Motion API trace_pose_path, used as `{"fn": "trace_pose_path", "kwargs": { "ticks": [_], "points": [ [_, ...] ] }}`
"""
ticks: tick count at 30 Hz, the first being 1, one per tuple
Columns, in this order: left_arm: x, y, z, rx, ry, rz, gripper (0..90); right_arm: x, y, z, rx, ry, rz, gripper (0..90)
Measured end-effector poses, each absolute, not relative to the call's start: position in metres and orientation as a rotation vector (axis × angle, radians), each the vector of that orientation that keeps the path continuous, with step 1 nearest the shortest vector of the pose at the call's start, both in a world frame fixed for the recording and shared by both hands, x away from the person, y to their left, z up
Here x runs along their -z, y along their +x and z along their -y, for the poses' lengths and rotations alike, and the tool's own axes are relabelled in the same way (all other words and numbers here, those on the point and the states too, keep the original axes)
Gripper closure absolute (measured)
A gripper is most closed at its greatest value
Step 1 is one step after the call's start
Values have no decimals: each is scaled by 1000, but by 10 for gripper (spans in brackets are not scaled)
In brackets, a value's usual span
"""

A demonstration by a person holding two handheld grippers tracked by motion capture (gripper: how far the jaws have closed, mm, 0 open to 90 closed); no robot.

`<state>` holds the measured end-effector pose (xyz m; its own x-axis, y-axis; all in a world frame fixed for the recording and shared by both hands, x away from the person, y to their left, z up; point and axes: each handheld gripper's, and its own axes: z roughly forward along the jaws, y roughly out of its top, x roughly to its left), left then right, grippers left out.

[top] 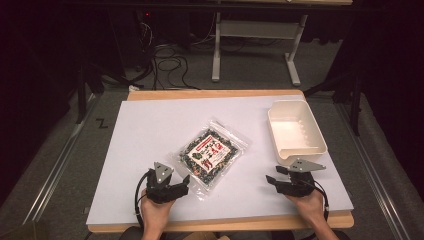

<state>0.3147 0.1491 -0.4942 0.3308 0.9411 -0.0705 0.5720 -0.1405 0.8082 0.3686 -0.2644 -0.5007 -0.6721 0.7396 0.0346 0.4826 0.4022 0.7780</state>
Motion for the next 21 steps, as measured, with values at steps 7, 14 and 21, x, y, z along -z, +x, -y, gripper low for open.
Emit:
{"fn": "trace_pose_path", "kwargs": {
  "ticks": [7, 14, 21],
  "points": [
    [496, 318, -146, -576, 1866, -1340, 201, 503, 370, 268, -1145, 1083, -2331, 424],
    [502, 321, -144, -546, 1913, -1359, 198, 504, 369, 265, -1134, 1041, -2371, 427],
    [502, 321, -143, -531, 1920, -1339, 197, 504, 369, 263, -1252, 1040, -2427, 432]
  ]
}}
